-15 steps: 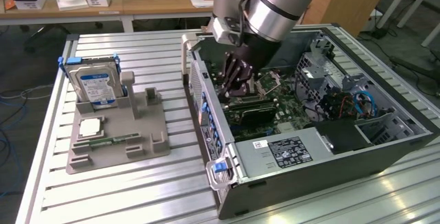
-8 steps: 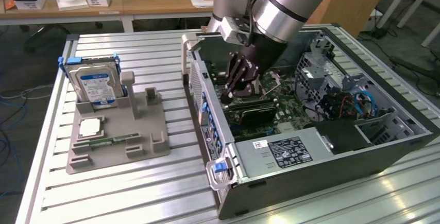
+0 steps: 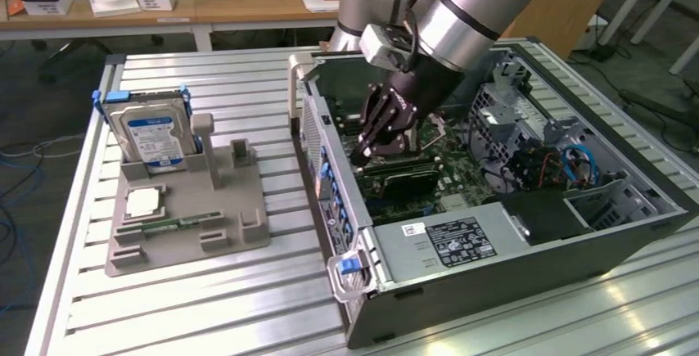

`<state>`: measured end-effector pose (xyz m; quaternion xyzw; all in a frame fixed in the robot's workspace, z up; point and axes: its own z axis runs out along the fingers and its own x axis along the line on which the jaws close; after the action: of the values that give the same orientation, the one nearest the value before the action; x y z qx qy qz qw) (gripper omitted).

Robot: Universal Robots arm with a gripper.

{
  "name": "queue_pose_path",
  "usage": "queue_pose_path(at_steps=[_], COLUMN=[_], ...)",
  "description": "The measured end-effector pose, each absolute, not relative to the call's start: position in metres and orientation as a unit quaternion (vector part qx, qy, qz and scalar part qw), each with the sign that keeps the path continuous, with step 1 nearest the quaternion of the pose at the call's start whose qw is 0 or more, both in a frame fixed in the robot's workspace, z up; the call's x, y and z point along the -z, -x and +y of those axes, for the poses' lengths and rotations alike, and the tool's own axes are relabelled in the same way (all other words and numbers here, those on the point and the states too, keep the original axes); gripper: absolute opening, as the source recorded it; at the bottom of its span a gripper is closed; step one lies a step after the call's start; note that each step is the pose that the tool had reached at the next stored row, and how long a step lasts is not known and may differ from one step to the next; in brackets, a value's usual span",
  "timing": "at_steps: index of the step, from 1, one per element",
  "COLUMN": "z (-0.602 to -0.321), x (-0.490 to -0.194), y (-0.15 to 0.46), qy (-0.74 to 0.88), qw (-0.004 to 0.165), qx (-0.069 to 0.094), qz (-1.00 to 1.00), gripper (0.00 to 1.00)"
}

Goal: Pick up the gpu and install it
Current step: 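Press down on the gpu until it lock into place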

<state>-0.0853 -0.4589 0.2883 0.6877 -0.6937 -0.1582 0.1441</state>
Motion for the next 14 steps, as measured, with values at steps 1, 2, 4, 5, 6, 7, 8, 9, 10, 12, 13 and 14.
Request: queue_pose_path(at_steps=[1, 2, 4, 5, 6, 7, 8, 9, 10, 12, 13, 14], z=[-0.459, -0.459, -0.459, -0.459, -0.459, -0.459, -0.459, -0.459, -0.459, -0.459, -0.459, -0.459], x=[-0.288, -0.288, -0.285, -0.284, -0.283, -0.281, -0.280, -0.279, -0.277, -0.275, -0.274, -0.274], y=[0.085, 0.085, 0.085, 0.085, 0.085, 0.085, 0.085, 0.085, 0.085, 0.085, 0.085, 0.085], qy=[-0.687, -0.686, -0.685, -0.685, -0.684, -0.684, -0.683, -0.683, -0.683, -0.682, -0.682, -0.682], qw=[0.148, 0.151, 0.155, 0.157, 0.159, 0.160, 0.162, 0.164, 0.165, 0.168, 0.168, 0.169], qx=[0.162, 0.165, 0.169, 0.171, 0.173, 0.174, 0.176, 0.177, 0.179, 0.181, 0.183, 0.183], qz=[-0.693, -0.692, -0.691, -0.691, -0.691, -0.690, -0.690, -0.689, -0.689, -0.688, -0.688, -0.688], gripper=[0.10, 0.10, 0.10, 0.10, 0.10, 0.10, 0.10, 0.10, 0.10, 0.10, 0.10, 0.10])
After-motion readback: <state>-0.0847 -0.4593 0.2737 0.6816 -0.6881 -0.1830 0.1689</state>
